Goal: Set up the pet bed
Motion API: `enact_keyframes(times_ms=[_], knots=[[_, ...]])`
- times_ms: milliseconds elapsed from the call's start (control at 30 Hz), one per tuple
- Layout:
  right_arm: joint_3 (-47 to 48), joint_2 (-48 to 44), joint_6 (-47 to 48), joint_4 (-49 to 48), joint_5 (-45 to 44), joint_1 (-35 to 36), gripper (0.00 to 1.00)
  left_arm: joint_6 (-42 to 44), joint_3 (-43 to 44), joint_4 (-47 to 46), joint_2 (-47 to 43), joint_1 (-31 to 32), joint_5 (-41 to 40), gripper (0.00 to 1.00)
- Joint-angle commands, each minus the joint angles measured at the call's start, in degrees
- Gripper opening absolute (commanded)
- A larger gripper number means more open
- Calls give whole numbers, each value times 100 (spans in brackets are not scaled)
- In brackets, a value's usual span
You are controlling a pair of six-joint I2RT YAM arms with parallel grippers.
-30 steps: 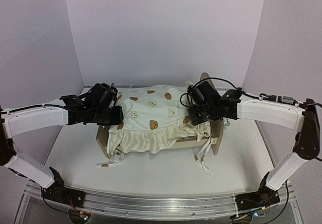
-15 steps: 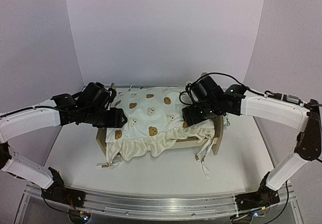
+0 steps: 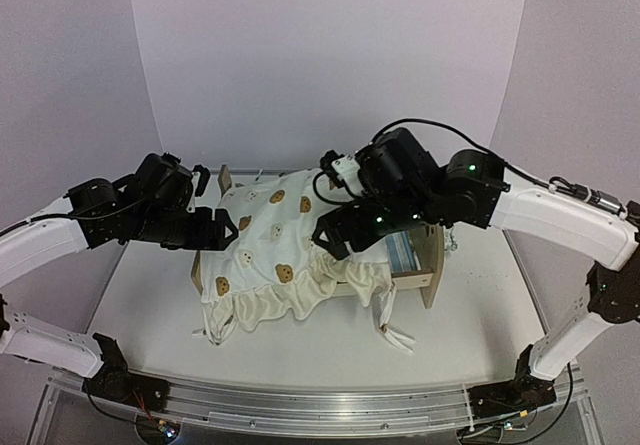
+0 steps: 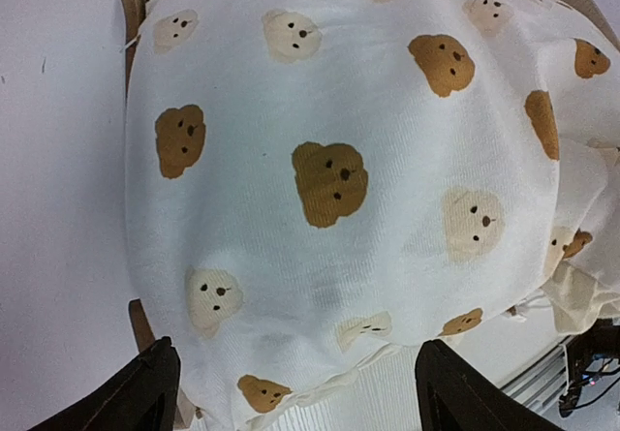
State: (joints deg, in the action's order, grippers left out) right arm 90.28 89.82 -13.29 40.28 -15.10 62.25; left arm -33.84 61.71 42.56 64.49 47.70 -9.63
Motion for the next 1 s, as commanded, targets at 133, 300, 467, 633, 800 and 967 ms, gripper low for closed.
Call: enact_keyframes(times_ms=[133,300,467,633,800,967], knots=[[320,392,354,154,-1823,355,98,24,-71,72,-232,23,-221,85],[-166,51,374,353,-3986,220,98,-23,-347,-268,-324,23,-65,84],[-715,-866,-247,452,-3074,-136,98,30,-330,-489,-126,29,-12,83],[-566,-589,-664,341,-1543,-901,98,-45,142,-527,473,-8,-587,82],[-207,307,-941,248,-322,-1614,98,225,835,-608,1267,-516,-270,81],[153,752,-970,221,-305,-1728,98,440,1142,-778,1801,-955,144,80]])
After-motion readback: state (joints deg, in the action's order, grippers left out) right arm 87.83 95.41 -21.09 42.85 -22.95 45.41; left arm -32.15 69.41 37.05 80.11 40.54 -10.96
